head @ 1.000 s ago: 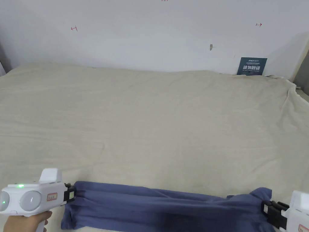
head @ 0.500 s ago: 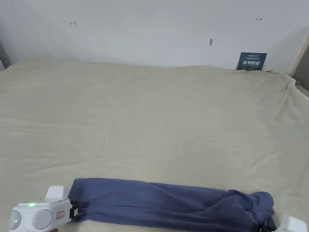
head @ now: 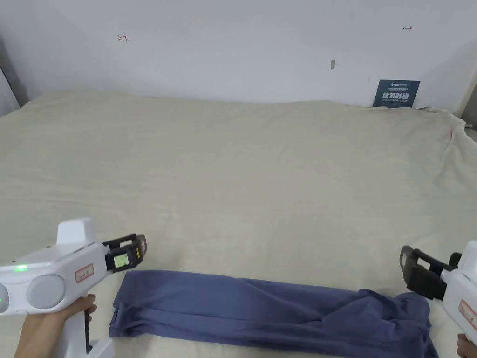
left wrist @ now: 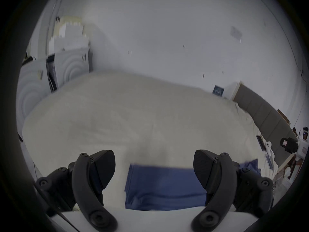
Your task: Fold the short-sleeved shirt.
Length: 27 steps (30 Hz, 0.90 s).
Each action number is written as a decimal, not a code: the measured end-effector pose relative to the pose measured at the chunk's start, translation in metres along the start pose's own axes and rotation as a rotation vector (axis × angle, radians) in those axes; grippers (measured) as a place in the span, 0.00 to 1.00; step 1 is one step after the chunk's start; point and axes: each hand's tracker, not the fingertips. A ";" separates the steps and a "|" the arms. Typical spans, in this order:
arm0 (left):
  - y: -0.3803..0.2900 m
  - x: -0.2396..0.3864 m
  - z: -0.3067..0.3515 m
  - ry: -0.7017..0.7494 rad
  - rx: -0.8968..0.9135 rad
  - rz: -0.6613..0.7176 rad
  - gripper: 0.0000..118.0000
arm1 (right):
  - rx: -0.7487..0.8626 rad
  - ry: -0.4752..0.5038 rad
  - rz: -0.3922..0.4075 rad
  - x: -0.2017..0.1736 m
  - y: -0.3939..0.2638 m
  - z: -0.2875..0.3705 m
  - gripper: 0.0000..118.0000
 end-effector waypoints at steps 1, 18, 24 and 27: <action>0.006 0.007 0.006 0.017 0.040 -0.010 0.85 | 0.025 0.000 0.016 -0.006 0.007 0.002 0.63; 0.001 0.043 0.017 0.034 0.292 -0.087 0.00 | 0.221 -0.041 0.125 -0.055 0.025 0.013 0.00; 0.002 0.032 0.011 0.005 0.211 -0.084 0.00 | 0.216 -0.034 0.120 -0.051 0.024 0.008 0.00; 0.005 0.015 0.004 -0.078 0.115 -0.008 0.00 | 0.203 -0.028 0.120 -0.048 0.022 0.004 0.00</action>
